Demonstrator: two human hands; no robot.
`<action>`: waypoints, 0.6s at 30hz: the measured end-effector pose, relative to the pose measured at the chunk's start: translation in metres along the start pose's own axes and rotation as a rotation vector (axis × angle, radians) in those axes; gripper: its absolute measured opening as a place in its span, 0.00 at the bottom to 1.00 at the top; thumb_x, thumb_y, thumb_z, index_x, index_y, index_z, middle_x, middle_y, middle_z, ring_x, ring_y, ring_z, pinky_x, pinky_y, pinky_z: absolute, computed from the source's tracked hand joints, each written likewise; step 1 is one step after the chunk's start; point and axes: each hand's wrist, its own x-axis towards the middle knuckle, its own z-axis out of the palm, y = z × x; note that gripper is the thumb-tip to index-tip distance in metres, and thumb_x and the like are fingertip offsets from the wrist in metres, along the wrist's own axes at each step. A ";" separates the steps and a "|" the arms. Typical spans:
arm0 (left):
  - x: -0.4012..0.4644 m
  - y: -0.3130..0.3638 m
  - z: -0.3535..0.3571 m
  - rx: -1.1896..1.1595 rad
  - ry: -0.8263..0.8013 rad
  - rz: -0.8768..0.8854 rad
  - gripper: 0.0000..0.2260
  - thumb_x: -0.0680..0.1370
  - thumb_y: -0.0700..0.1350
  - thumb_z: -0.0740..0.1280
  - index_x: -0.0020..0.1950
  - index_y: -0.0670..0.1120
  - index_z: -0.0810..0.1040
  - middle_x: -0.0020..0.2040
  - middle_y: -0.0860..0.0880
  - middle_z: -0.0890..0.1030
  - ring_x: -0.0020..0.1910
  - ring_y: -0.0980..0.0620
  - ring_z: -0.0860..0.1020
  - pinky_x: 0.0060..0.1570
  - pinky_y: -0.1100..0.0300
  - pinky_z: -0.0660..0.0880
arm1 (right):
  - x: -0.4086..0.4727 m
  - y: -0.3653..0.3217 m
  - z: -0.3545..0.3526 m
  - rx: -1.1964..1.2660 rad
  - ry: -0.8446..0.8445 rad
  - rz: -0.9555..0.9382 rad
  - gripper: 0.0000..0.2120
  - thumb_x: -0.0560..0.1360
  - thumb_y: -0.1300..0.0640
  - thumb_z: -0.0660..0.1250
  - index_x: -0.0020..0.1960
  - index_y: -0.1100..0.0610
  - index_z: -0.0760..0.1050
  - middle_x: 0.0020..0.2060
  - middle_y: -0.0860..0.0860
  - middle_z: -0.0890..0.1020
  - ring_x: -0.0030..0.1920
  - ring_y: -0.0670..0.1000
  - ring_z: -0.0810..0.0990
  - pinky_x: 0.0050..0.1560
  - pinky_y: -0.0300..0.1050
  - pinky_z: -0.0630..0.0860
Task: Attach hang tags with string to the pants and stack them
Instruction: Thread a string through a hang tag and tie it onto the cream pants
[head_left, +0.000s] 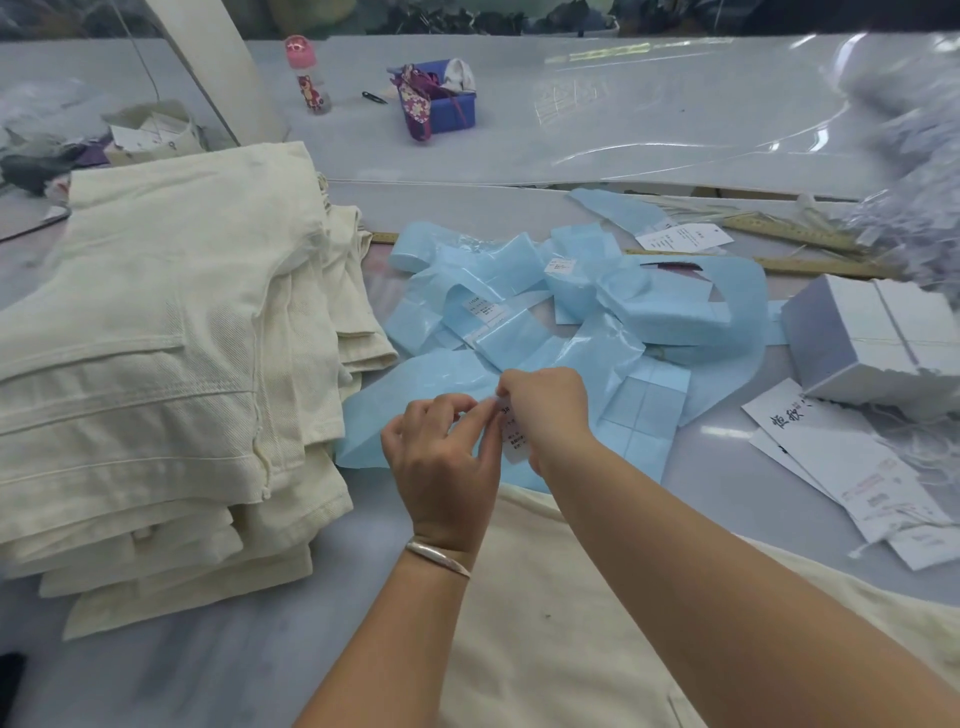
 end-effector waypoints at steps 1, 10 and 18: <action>0.000 0.000 0.000 -0.006 -0.001 0.007 0.02 0.73 0.46 0.74 0.44 0.49 0.86 0.40 0.51 0.81 0.40 0.46 0.78 0.46 0.54 0.66 | 0.000 0.000 0.002 -0.006 0.005 -0.010 0.04 0.69 0.67 0.63 0.39 0.60 0.70 0.32 0.57 0.69 0.28 0.54 0.67 0.22 0.33 0.62; 0.004 0.006 -0.007 -0.090 -0.013 0.081 0.02 0.72 0.39 0.74 0.40 0.45 0.84 0.41 0.50 0.83 0.41 0.46 0.80 0.45 0.53 0.69 | 0.012 0.001 0.007 -0.052 -0.019 -0.091 0.17 0.69 0.68 0.60 0.30 0.52 0.81 0.28 0.49 0.81 0.30 0.52 0.78 0.34 0.44 0.76; -0.009 0.006 -0.066 -0.425 0.093 -0.305 0.03 0.73 0.43 0.75 0.43 0.47 0.82 0.54 0.50 0.76 0.56 0.51 0.76 0.58 0.58 0.72 | 0.046 -0.014 0.006 -0.124 0.039 -0.354 0.08 0.79 0.58 0.61 0.48 0.52 0.79 0.43 0.49 0.78 0.42 0.48 0.75 0.38 0.34 0.71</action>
